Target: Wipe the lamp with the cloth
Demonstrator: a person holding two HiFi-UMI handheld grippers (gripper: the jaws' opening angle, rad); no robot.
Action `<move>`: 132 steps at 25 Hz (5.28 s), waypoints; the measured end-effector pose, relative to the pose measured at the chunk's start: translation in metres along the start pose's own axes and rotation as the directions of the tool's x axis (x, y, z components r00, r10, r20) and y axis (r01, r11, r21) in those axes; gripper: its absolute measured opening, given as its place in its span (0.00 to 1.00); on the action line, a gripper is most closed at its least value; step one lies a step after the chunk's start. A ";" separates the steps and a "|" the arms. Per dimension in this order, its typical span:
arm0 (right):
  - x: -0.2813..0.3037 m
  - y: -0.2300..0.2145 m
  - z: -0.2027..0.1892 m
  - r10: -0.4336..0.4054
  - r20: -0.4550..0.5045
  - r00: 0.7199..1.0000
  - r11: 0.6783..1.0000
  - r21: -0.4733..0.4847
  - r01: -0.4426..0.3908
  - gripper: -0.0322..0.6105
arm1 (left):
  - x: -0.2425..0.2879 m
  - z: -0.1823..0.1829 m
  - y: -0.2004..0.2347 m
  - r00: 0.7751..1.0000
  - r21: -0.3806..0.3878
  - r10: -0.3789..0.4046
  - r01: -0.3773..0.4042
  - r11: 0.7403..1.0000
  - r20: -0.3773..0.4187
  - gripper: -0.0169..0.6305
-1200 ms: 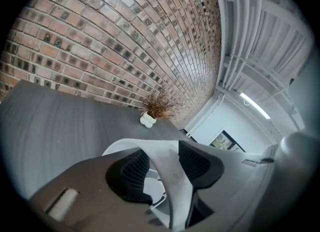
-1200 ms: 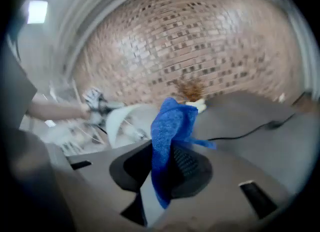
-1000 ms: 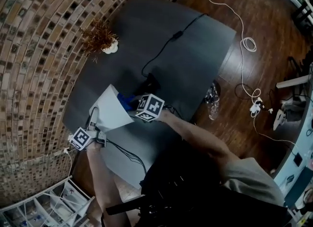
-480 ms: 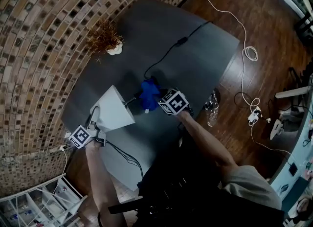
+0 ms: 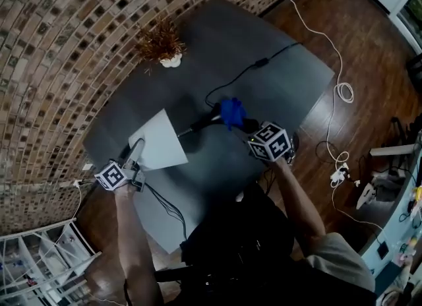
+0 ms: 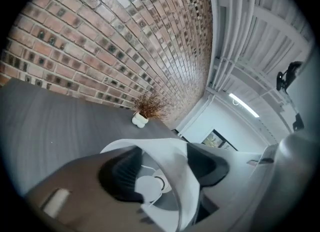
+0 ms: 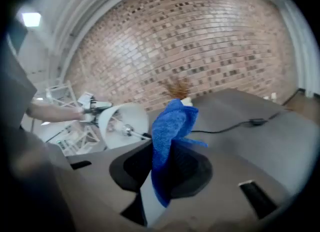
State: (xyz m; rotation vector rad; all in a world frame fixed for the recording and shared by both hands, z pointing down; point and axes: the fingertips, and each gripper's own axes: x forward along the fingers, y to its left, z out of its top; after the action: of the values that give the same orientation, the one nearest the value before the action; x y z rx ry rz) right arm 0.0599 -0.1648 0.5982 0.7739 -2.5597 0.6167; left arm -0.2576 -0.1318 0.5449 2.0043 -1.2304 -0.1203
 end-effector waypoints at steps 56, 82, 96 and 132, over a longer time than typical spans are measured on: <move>0.112 0.100 0.030 0.130 -0.063 0.990 0.991 -0.001 -0.130 0.18 | -0.029 -0.005 -0.003 0.984 0.058 0.175 -0.177 0.983 0.031 0.29; 0.115 0.057 0.027 0.064 -0.153 0.986 0.997 -0.021 -0.068 0.18 | -0.029 -0.005 -0.001 0.983 0.044 0.177 -0.180 0.983 0.058 0.29; 0.045 -0.017 0.051 -0.096 -0.017 0.995 0.995 0.004 0.096 0.18 | -0.021 0.003 0.003 0.982 0.024 0.181 -0.183 0.983 0.053 0.29; 0.104 -0.004 0.007 -0.060 -0.180 0.982 0.993 -0.109 0.040 0.18 | -0.014 0.005 0.008 0.982 -0.091 0.172 -0.165 0.982 0.078 0.29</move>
State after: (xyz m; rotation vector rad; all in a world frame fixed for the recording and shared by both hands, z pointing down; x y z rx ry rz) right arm -0.0195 -0.2148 0.6437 0.7091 -2.3765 0.5079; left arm -0.2728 -0.1246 0.5424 1.8305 -1.4212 -0.1736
